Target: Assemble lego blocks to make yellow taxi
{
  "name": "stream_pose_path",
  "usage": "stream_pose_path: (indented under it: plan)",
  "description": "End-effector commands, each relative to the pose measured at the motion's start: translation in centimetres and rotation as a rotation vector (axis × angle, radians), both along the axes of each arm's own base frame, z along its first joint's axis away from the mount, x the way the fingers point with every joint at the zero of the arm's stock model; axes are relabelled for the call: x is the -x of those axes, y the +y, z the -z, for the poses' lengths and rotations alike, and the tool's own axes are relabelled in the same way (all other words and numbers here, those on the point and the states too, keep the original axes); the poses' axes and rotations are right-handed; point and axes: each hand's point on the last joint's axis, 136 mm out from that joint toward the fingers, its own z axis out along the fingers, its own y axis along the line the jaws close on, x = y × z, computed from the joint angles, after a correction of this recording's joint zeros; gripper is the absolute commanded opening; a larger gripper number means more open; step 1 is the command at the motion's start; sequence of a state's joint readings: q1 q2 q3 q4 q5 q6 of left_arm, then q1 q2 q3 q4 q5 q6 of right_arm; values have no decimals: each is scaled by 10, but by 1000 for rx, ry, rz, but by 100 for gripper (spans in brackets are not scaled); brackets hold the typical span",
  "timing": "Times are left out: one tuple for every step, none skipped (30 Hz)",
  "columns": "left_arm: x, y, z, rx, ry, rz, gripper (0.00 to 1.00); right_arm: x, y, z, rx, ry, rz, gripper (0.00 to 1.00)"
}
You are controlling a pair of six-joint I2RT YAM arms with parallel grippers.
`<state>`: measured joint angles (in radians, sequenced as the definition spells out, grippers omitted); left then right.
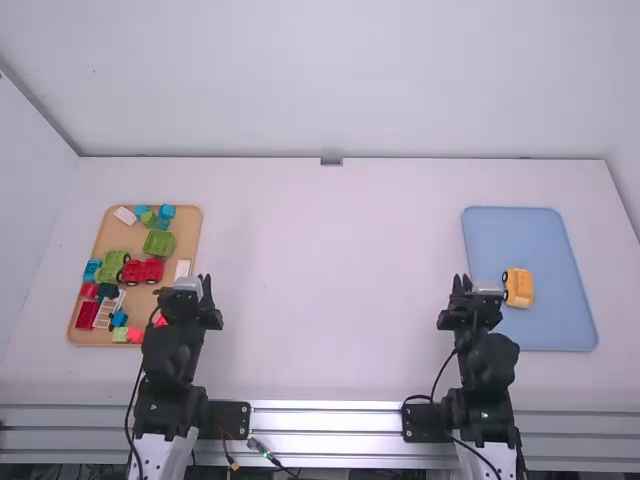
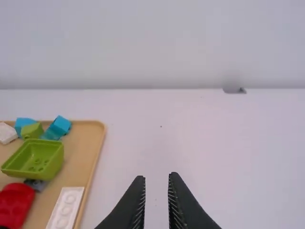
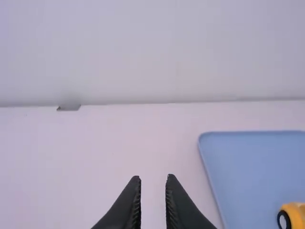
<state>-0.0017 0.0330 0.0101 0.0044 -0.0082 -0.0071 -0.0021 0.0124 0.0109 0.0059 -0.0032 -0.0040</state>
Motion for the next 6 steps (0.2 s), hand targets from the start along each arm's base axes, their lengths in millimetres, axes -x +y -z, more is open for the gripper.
stream_pose_path:
  plan:
    - [1,-1,-1,-6,-18,7,11,0,0,4,-4,4,2,10]
    - [1,-1,-1,-6,-18,7,9,0,0,4,-4,4,2,9]
    - [1,-1,-1,-6,-18,7,8,0,0,4,-4,4,2,8]
    - [1,-1,-1,-6,-18,7,7,0,0,4,-4,4,2,7]
    - [1,-1,-1,-6,-18,7,6,0,0,4,-4,4,2,6]
    - [1,-1,-1,-6,-18,7,4,0,0,4,-4,4,2,4]
